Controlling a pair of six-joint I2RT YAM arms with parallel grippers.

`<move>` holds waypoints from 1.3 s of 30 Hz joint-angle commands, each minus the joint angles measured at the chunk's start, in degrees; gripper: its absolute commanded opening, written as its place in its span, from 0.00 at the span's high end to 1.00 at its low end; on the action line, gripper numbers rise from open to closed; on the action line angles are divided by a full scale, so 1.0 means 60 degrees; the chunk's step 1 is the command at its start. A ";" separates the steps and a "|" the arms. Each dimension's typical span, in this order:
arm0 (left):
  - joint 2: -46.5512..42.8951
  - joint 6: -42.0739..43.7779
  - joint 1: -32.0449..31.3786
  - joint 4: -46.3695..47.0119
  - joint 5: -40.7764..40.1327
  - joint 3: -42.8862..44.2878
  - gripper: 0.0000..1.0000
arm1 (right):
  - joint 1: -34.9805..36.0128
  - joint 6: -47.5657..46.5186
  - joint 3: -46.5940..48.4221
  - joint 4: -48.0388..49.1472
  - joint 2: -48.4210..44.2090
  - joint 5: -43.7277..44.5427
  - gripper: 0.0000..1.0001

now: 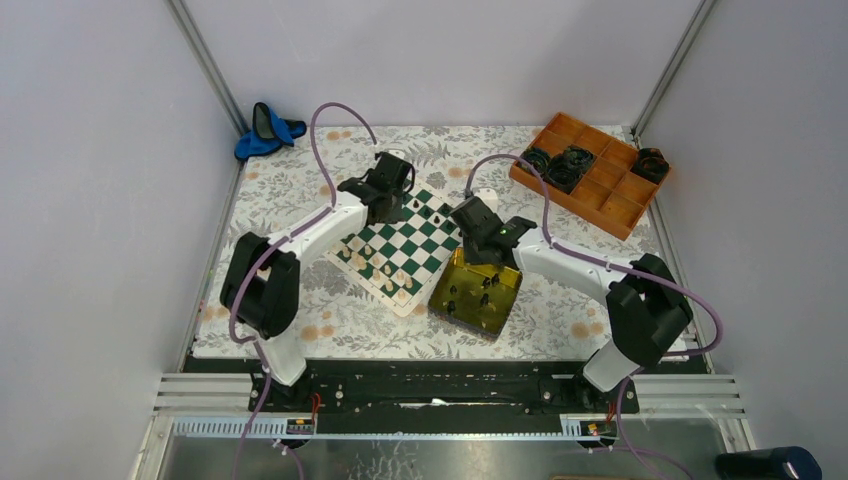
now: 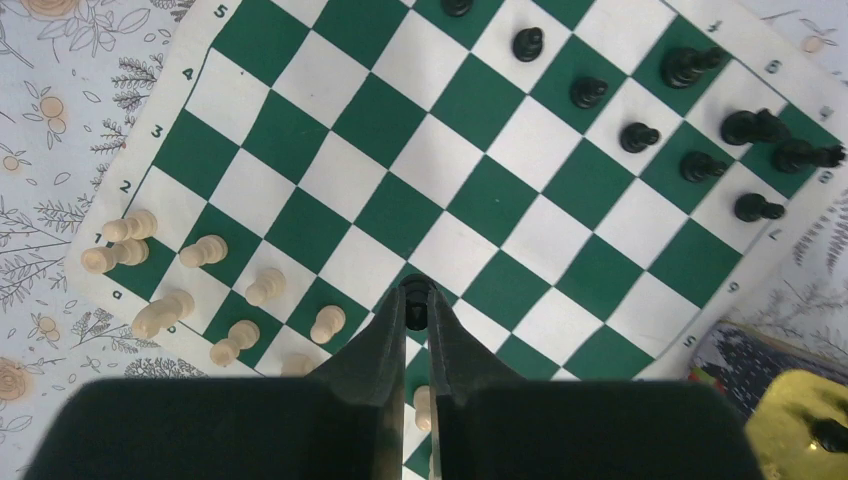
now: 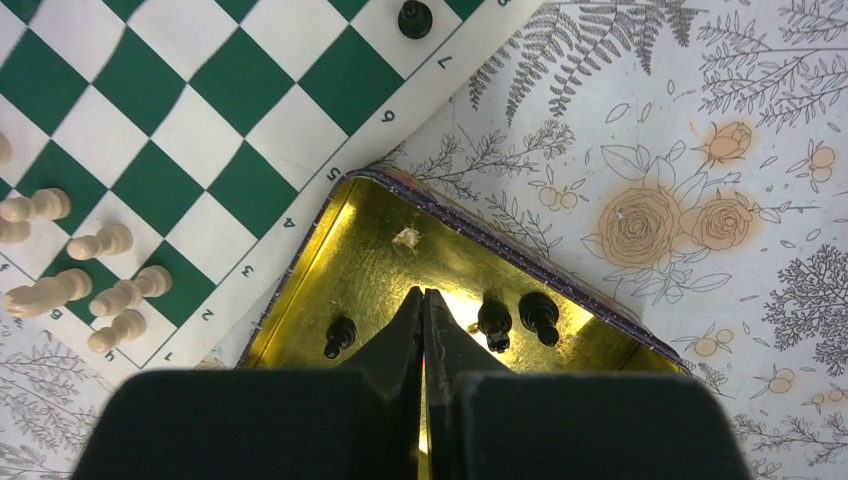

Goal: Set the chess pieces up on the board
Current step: Adjust the chessboard at the center of the board.

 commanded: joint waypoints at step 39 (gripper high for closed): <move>0.2311 -0.0192 0.1154 0.0809 0.0570 0.2208 1.00 | 0.0084 0.1707 -0.2141 -0.1628 -0.2386 0.1657 1.00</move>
